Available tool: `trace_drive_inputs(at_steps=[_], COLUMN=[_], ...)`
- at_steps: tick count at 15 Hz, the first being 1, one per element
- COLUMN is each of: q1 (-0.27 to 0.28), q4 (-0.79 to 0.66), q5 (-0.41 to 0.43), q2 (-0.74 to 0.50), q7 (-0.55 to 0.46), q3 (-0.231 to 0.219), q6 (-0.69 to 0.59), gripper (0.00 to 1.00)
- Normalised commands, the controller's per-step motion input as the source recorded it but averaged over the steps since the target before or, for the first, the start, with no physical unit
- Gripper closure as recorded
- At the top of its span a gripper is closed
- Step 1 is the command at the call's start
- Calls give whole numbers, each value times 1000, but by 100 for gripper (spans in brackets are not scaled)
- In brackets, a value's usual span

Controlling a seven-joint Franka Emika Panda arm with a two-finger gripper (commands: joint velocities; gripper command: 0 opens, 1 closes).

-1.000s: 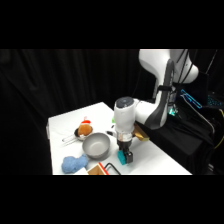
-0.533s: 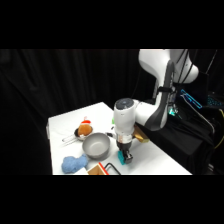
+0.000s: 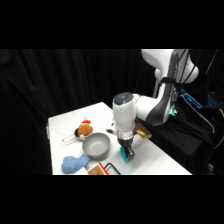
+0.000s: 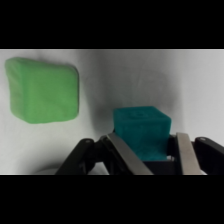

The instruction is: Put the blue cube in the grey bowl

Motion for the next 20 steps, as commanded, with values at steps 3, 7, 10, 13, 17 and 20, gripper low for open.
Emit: trace_drive_inputs(at_steps=[3,7,10,13,17,20], q1=[-26,-107,-132,-112,-97,-86], q4=[21,138,251,294,318,322], q5=[48,33,37,-5,-58,-72], q2=[-427,-272,-84,50,144,226], q7=[8,-21,-65,-62,-54,-68], q3=[-43,-18,-16,-40,-62,-68], q6=[-472,-404,-278,-195,-153,-25], gripper=[74,74,74,74,74,74])
